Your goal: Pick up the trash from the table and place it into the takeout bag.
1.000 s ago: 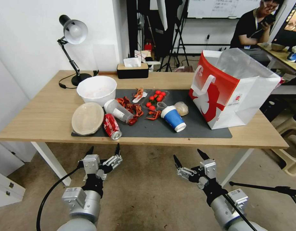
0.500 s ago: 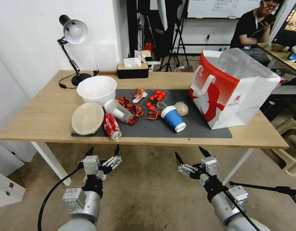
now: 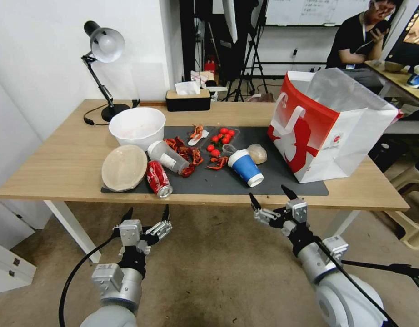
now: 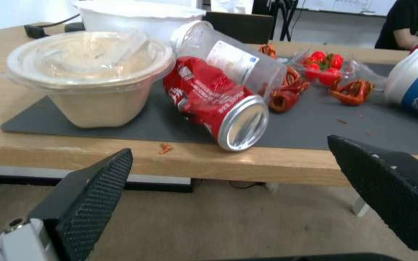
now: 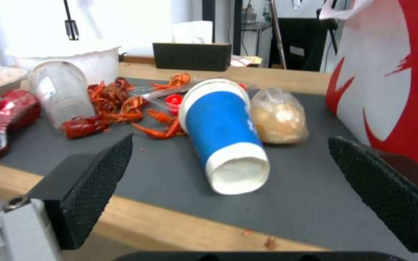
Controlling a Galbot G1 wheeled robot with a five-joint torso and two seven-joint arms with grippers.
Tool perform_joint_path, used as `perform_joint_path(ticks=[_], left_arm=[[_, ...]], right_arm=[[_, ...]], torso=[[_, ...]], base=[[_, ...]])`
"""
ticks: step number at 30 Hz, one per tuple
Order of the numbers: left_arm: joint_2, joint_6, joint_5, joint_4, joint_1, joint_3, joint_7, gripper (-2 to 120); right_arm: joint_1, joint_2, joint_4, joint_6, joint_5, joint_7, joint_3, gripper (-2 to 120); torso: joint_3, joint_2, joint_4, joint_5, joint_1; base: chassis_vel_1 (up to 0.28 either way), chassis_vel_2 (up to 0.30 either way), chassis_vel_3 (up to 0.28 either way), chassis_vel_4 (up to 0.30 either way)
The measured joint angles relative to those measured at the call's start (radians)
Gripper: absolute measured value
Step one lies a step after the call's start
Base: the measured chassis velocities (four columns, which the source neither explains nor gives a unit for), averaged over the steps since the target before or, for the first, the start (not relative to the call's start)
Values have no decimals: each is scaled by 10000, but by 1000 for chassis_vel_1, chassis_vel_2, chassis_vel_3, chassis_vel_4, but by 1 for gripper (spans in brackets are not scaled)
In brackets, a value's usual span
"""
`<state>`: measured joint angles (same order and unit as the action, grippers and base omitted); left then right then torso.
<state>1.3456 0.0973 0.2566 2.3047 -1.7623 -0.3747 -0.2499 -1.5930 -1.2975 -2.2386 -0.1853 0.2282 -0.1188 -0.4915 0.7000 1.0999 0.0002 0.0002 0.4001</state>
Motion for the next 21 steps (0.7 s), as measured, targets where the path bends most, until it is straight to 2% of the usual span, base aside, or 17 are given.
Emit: perform_joint_path(ticks=[5, 14, 21], left_arm=[[-329, 17, 241, -364, 257, 44, -21, 100], [-203, -145, 251, -292, 86, -160, 51, 100], [-150, -304, 203, -308, -17, -250, 76, 100]], right_arm=[[724, 452, 404, 55, 315, 23, -78, 100], [2220, 829, 1384, 286, 1062, 198, 320, 100], [3578, 859, 2155, -491, 1868, 551, 824, 100]], torso=[[1, 0, -5, -4, 1], [0, 0, -3, -2, 1], [1, 0, -3, -2, 1]], base=[[0, 0, 0, 0], [0, 0, 0, 0], [0, 0, 0, 0]])
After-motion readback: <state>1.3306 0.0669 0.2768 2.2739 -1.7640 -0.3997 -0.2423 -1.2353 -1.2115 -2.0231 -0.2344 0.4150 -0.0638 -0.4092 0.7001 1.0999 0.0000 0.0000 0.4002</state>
